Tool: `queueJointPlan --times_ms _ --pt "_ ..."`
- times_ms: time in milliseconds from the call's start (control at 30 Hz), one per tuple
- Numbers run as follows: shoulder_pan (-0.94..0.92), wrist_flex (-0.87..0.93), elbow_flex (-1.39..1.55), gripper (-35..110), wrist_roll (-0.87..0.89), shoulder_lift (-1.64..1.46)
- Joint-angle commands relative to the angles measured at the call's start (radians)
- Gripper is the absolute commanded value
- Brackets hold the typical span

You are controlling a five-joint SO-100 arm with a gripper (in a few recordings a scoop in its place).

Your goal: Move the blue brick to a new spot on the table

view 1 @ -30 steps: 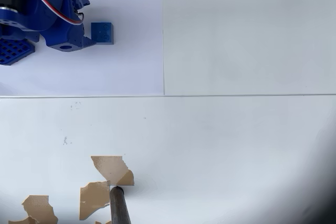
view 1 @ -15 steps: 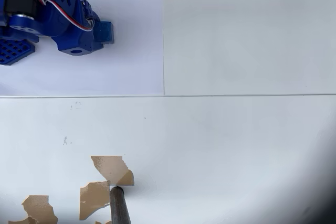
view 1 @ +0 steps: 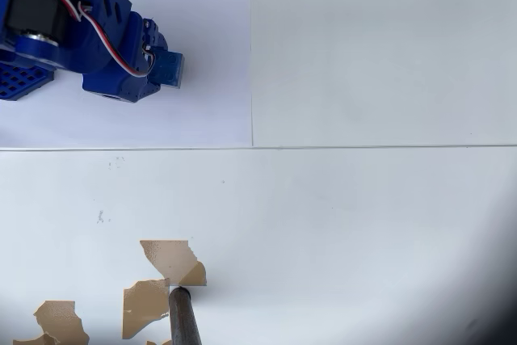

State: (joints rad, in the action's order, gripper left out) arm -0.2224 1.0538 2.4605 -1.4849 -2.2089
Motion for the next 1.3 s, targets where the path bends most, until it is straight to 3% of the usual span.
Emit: queueJointPlan --times_ms 0,500,967,1267 --pt "-0.153 0.029 -0.175 6 0.005 0.043" --pt "-0.865 0.0 -0.359 5 -0.127 0.422" --pt "-1.078 0.041 -0.388 5 -0.13 0.515" --pt "-1.088 0.035 -0.371 30 -0.179 0.471"
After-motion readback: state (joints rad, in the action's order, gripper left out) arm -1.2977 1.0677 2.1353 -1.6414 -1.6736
